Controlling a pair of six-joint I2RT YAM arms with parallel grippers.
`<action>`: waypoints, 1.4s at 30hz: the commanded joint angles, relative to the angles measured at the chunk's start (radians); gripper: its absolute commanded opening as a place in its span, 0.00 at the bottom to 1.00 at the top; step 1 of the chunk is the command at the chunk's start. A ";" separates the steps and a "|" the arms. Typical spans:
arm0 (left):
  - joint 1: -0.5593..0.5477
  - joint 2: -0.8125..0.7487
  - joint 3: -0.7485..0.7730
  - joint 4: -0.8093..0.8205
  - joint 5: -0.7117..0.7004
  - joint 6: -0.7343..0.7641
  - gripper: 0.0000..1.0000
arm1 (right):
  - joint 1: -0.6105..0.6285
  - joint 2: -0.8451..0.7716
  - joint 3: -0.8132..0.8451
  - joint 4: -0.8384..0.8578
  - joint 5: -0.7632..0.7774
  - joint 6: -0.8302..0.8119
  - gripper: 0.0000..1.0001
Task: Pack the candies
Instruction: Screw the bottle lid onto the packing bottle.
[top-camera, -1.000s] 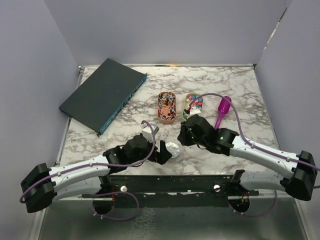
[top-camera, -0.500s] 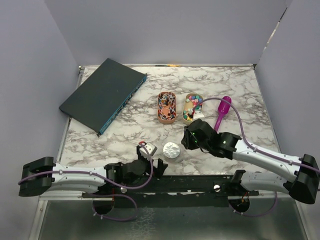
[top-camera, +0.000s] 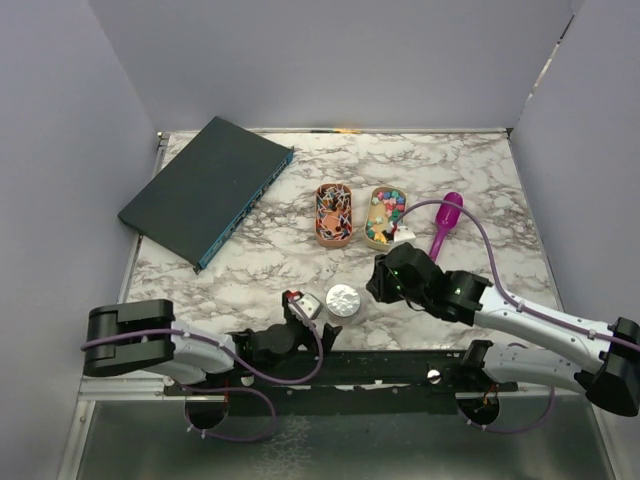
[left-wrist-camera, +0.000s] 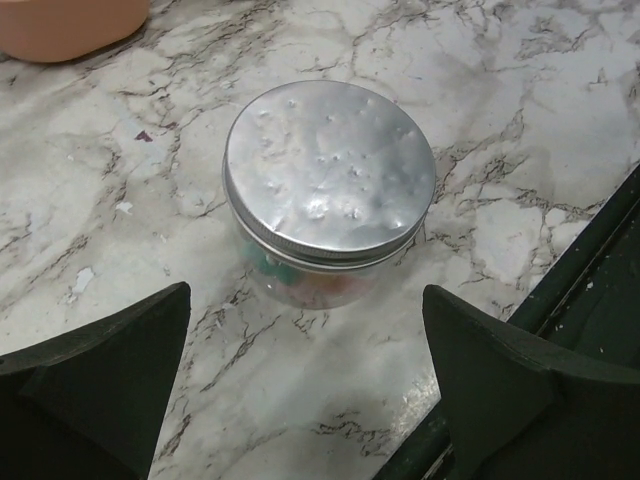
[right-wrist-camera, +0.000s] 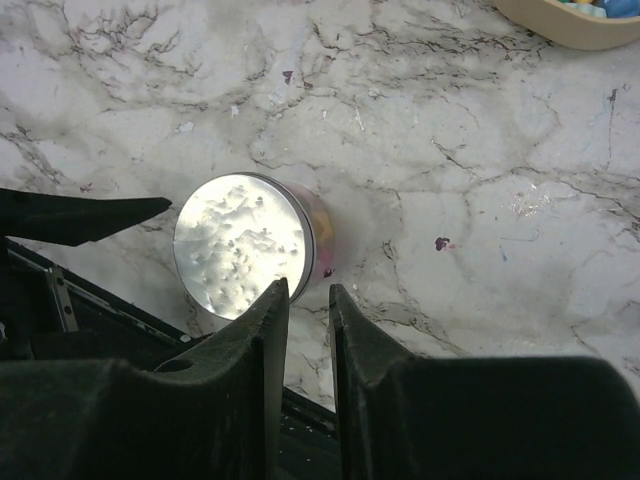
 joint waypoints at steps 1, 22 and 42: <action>-0.008 0.166 0.048 0.205 0.065 0.087 0.99 | 0.005 -0.009 -0.014 0.022 0.007 -0.007 0.27; -0.007 0.666 0.152 0.582 0.002 0.121 0.99 | 0.006 -0.015 -0.044 0.020 0.024 -0.032 0.28; 0.091 0.836 0.241 0.659 0.097 0.108 0.99 | 0.006 0.034 -0.047 0.046 0.072 -0.072 0.36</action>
